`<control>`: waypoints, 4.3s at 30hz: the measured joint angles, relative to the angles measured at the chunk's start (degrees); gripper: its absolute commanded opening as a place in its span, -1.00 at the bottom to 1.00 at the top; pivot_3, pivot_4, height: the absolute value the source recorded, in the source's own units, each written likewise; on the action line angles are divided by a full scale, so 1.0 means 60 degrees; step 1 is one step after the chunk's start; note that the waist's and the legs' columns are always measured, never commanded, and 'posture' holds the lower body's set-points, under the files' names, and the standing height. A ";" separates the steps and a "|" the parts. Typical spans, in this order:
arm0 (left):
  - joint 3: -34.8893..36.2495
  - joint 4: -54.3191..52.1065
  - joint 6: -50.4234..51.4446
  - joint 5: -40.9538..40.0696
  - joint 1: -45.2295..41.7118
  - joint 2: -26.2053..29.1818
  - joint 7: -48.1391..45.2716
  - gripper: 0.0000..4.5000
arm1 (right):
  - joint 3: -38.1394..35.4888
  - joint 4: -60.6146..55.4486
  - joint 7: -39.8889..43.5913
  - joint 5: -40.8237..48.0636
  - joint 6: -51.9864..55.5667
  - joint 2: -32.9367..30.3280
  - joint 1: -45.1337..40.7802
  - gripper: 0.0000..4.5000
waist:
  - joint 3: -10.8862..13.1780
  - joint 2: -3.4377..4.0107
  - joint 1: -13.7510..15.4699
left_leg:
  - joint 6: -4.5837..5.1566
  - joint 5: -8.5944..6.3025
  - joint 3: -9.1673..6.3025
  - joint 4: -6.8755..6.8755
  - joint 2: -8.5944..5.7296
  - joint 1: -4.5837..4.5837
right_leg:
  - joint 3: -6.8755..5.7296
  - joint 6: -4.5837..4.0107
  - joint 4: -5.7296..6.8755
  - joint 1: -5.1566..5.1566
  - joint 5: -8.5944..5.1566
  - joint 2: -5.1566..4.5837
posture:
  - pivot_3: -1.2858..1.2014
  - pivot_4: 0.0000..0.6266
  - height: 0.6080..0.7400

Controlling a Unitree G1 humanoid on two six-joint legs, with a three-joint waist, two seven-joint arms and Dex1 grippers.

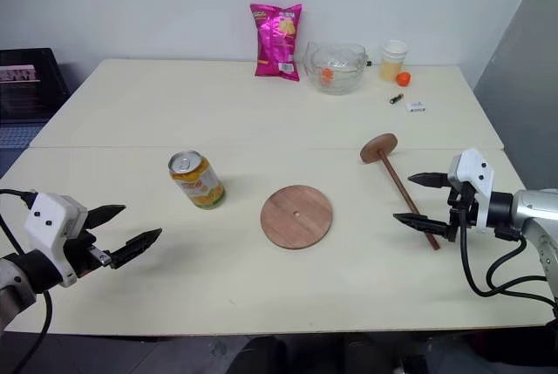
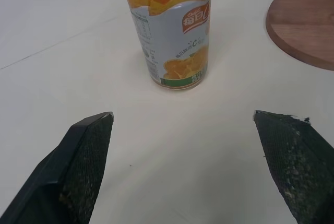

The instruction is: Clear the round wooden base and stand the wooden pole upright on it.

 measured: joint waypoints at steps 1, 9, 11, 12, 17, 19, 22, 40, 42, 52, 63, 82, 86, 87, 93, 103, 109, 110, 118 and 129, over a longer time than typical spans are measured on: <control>0.0000 0.0002 0.0000 -0.0003 -0.0001 -0.0001 0.0000 1.00 | 0.0000 0.0000 0.0000 0.0000 0.0000 0.0000 0.0000 0.98 | 0.0000 0.0000 0.0000 | 0.0000 0.0000 0.0000 0.0000 0.0000 0.0000 | 0.0000 0.0000 0.0000 0.0000 0.0000 0.0000 | 0.03 -0.52 1.00; -0.0097 0.0310 -0.0507 0.0367 0.0042 -0.0008 -0.0054 1.00 | 0.0000 -0.0035 -0.0034 0.0004 0.0001 0.0001 0.0005 0.98 | 0.0000 0.0000 0.0001 | 0.0000 0.0000 0.0000 0.0000 0.0000 0.0001 | 0.0000 0.0000 0.0000 0.0000 0.0000 0.0000 | 0.03 -0.52 1.00; -0.0097 0.0492 -0.0644 0.0368 -0.0075 -0.0018 -0.0071 1.00 | -0.0001 -0.0040 -0.0060 0.0008 0.0003 0.0002 0.0006 0.98 | 0.0000 0.0000 0.0002 | 0.0000 0.0000 -0.0001 0.0000 0.0000 0.0000 | -0.0001 0.0000 0.0000 0.0001 0.0000 0.0000 | 0.03 -0.52 1.00; -0.0096 0.0553 -0.0695 0.0349 -0.0145 -0.0021 -0.0126 1.00 | 0.0000 -0.0042 -0.0074 0.0014 0.0006 0.0004 0.0006 0.98 | 0.0000 0.0000 0.0002 | 0.0000 0.0000 0.0000 0.0000 0.0000 0.0000 | 0.0000 0.0000 0.0000 0.0001 0.0000 0.0000 | 0.03 -0.52 1.00; -0.0065 0.0808 -0.1216 0.0293 -0.0202 -0.0068 -0.0424 1.00 | 0.0000 -0.0050 -0.0152 0.0062 0.0072 0.0004 0.0006 0.98 | 0.0000 0.0000 -0.0002 | 0.0000 0.0000 0.0001 0.0000 0.0000 0.0000 | 0.0000 0.0000 -0.0001 0.0000 0.0000 0.0000 | 0.03 -0.52 1.00; 0.0022 0.1030 -0.1330 0.0236 -0.0235 -0.0082 -0.0526 1.00 | 0.0000 -0.0054 -0.0161 0.0070 0.0094 0.0004 0.0006 0.98 | 0.0000 0.0000 -0.0002 | 0.0000 0.0000 0.0000 0.0000 0.0000 0.0002 | 0.0000 0.0000 0.0001 0.0000 0.0000 0.0000 | 0.03 -0.52 1.00; 0.0045 0.1134 -0.1449 0.0166 -0.0173 -0.0076 -0.0792 1.00 | 0.0000 -0.0071 -0.0136 0.0107 0.0185 0.0011 0.0006 0.98 | 0.0000 0.0000 -0.0002 | 0.0000 0.0000 0.0001 0.0001 0.0000 0.0000 | 0.0000 0.0000 0.0000 0.0000 0.0000 -0.0001 | 0.03 -0.52 1.00; -0.1936 0.3539 -0.2185 0.0717 -0.3231 -0.0286 -0.0499 1.00 | 0.1457 -0.2501 -0.1044 0.1406 0.1472 0.1733 -0.0761 0.98 | -0.0004 -0.0010 0.0001 | 0.0000 0.0000 -0.0013 0.0009 -0.0005 -0.0007 | -0.0013 0.0003 0.0007 -0.0001 0.0002 0.0000 | 0.03 -0.52 1.00; -0.2352 0.3961 -0.2267 0.0778 -0.3692 -0.0301 -0.0690 1.00 | 0.1516 -0.2616 -0.1119 0.1448 0.1563 0.1783 -0.0804 0.98 | -0.0004 -0.0011 0.0001 | -0.0001 0.0001 -0.0011 0.0012 -0.0006 -0.0010 | -0.0012 0.0003 0.0002 -0.0001 0.0002 -0.0002 | 0.03 -0.52 1.00; -0.3238 0.5080 -0.2586 0.1017 -0.4621 -0.0437 -0.1090 1.00 | 0.1695 -0.2782 -0.1246 0.1551 0.1623 0.1942 -0.0816 0.98 | -0.0004 -0.0011 -0.0027 | -0.0001 0.0001 -0.0015 0.0010 -0.0003 -0.0005 | -0.0013 0.0003 0.0010 -0.0004 0.0002 0.0001 | 0.03 -0.52 1.00; -0.3439 0.5801 -0.2793 0.1215 -0.5139 -0.0848 -0.1120 1.00 | 0.1900 -0.2787 -0.1328 0.1548 0.1605 0.2131 -0.0796 0.98 | -0.0004 -0.0012 -0.0026 | -0.0001 0.0001 -0.0015 0.0011 -0.0004 -0.0007 | -0.0014 0.0003 0.0009 -0.0004 0.0002 0.0001 | 0.03 -0.52 1.00; -0.3879 0.6999 -0.3427 0.1765 -0.6041 -0.1300 -0.1049 0.55 | 0.2087 -0.2785 -0.1427 0.1549 0.1649 0.2274 -0.1341 1.00 | -0.0006 -0.0015 -0.0008 | -0.0001 0.0002 -0.0022 0.0014 -0.0006 -0.0006 | -0.0021 0.0003 0.0012 -0.0001 0.0003 0.0000 | 0.03 -0.52 1.00; -0.3877 0.6999 -0.3509 0.1777 -0.6033 -0.1361 -0.1017 0.55 | 0.2087 -0.2785 -0.1433 0.1548 0.1652 0.2278 -0.1341 1.00 | -0.0006 -0.0015 -0.0001 | -0.0001 0.0002 -0.0022 0.0017 -0.0006 -0.0007 | -0.0020 0.0003 0.0012 -0.0001 0.0003 -0.0001 | 0.03 -0.52 1.00; -0.3851 0.6971 -0.3515 0.1772 -0.6002 -0.1384 -0.0983 0.55 | 0.2089 -0.2785 -0.1436 0.1549 0.1652 0.2283 -0.1343 1.00 | -0.0006 -0.0015 0.0000 | -0.0001 0.0002 -0.0022 0.0016 -0.0006 -0.0007 | -0.0020 0.0003 0.0012 -0.0001 0.0003 -0.0001 | 0.03 -0.52 1.00; -0.3081 0.6726 -0.3535 0.1744 -0.5647 -0.1451 0.0041 0.55 | 0.2101 -0.2785 -0.1455 0.1546 0.1654 0.2308 -0.1357 1.00 | 0.0000 -0.0025 -0.0049 | -0.0002 0.0001 -0.0023 0.0014 -0.0001 -0.0009 | -0.0019 0.0003 0.0012 -0.0010 0.0003 0.0002 | 0.03 -0.52 1.00; -0.0833 0.7053 -0.3754 0.2000 -0.5248 -0.1336 0.3116 0.55 | 0.2299 -0.2616 -0.1418 0.1491 0.1600 0.2542 -0.1711 1.00 | 0.0004 -0.0044 -0.0035 | -0.0002 0.0001 -0.0021 0.0015 -0.0002 -0.0009 | -0.0017 0.0004 0.0008 -0.0009 0.0003 -0.0002 | 0.03 -0.52 1.00; -0.0219 0.7671 -0.3626 0.2016 -0.5124 -0.1233 0.4100 0.55 | 0.2398 -0.2366 -0.1306 0.1380 0.1478 0.2648 -0.1826 1.00 | -0.0002 -0.0083 0.0036 | -0.0003 0.0002 -0.0027 0.0016 -0.0003 -0.0016 | -0.0026 0.0003 0.0005 -0.0010 0.0003 -0.0006 | 0.03 -0.52 1.00; -0.0214 0.7760 -0.3594 0.2016 -0.5127 -0.1212 0.4193 0.55 | 0.2431 -0.2358 -0.1282 0.1376 0.1463 0.2656 -0.1853 1.00 | -0.0003 -0.0086 0.0052 | -0.0004 0.0002 -0.0027 0.0016 -0.0005 -0.0016 | -0.0026 0.0004 0.0005 -0.0009 0.0003 -0.0008 | 0.03 -0.52 1.00; -0.0221 0.8327 -0.3494 0.1900 -0.5150 -0.1192 0.4261 0.55 | 0.2453 -0.2324 -0.1209 0.1285 0.1405 0.2666 -0.1890 1.00 | -0.0010 -0.0105 0.0036 | -0.0006 0.0002 -0.0027 0.0014 -0.0004 -0.0016 | -0.0026 0.0003 0.0002 -0.0010 0.0004 -0.0011 | 0.03 -0.52 1.00; -0.0201 0.8732 -0.3505 0.1586 -0.5325 -0.1104 0.4303 0.99 | 0.2453 -0.2325 -0.1202 0.1285 0.1406 0.2659 -0.1889 1.00 | -0.0011 -0.0105 -0.0005 | -0.0006 0.0003 -0.0026 0.0014 -0.0005 -0.0013 | -0.0026 0.0003 0.0007 -0.0010 0.0004 -0.0013 | 0.03 -0.52 1.00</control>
